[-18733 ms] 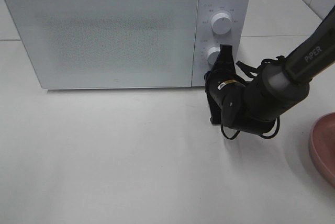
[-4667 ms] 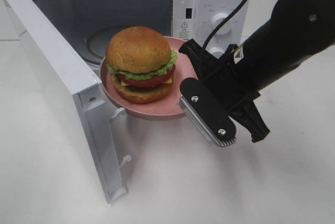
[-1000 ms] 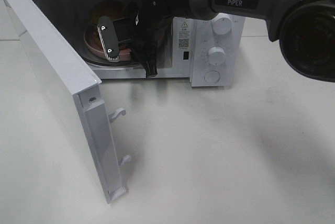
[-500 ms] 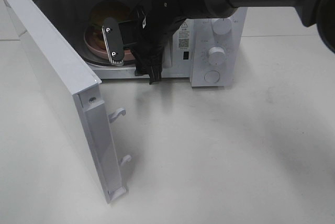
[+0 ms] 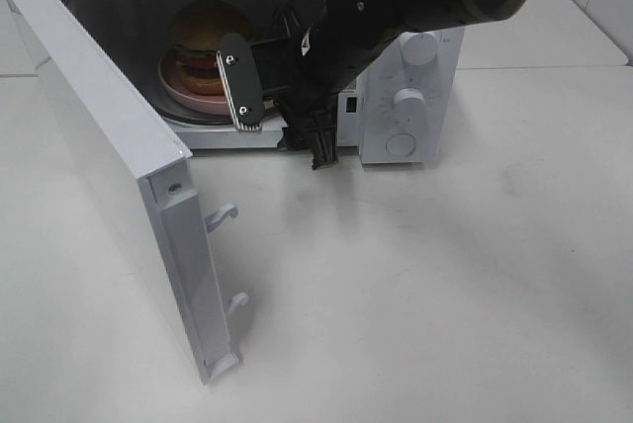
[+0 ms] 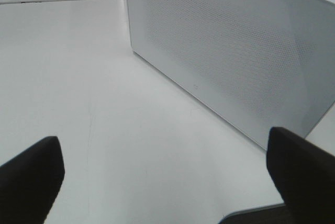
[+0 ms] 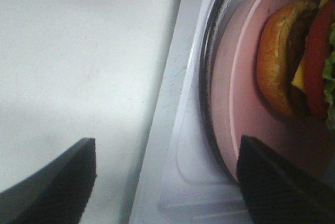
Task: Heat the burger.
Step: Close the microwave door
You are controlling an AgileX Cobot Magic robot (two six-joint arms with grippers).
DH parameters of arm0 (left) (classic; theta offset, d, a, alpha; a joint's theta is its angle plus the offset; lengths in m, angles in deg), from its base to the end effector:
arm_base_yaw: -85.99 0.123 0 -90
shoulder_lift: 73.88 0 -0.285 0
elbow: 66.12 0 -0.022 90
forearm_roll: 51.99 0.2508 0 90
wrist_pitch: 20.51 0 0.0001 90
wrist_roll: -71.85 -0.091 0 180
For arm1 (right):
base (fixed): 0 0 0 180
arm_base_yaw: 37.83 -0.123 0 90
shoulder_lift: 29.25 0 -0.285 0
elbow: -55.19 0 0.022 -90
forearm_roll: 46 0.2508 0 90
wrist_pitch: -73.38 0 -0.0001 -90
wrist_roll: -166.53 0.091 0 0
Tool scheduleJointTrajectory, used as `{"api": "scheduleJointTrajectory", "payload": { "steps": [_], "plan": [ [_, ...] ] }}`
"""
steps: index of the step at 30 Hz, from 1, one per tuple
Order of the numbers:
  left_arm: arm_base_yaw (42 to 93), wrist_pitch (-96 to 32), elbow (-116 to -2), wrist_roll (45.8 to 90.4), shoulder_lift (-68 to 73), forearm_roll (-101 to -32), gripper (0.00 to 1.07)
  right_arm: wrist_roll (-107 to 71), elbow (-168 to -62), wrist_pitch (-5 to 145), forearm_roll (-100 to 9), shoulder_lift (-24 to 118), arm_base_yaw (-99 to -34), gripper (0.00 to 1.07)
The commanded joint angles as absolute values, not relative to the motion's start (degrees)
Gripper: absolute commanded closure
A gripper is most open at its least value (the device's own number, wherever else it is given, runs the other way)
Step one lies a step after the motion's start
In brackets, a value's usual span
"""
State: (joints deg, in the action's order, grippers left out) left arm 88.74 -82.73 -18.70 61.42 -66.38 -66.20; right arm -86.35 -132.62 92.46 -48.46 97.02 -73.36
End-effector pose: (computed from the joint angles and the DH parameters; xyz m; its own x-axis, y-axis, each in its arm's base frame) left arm -0.0095 -0.0203 0.2828 -0.4337 0.0422 -0.9001 0.1758 0.9837 -0.0386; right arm 0.3759 0.2668 0.1854 0.4011 -0.9015 -0.1624 -0.7267 -0.2052 -0.6555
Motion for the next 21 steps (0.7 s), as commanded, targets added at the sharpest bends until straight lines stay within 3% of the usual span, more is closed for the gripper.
{"api": "scheduleJointTrajectory", "payload": {
  "steps": [1, 21],
  "plan": [
    [88.6, -81.9, -18.5, 61.7, -67.8, -66.6, 0.09, -85.7, -129.5, 91.0, -48.5, 94.0, -73.2, 0.34],
    [88.6, -81.9, -18.5, 61.7, -67.8, -66.6, 0.09, -75.5, -113.6, 90.6, -51.4, 77.8, -73.2, 0.34]
  ]
}}
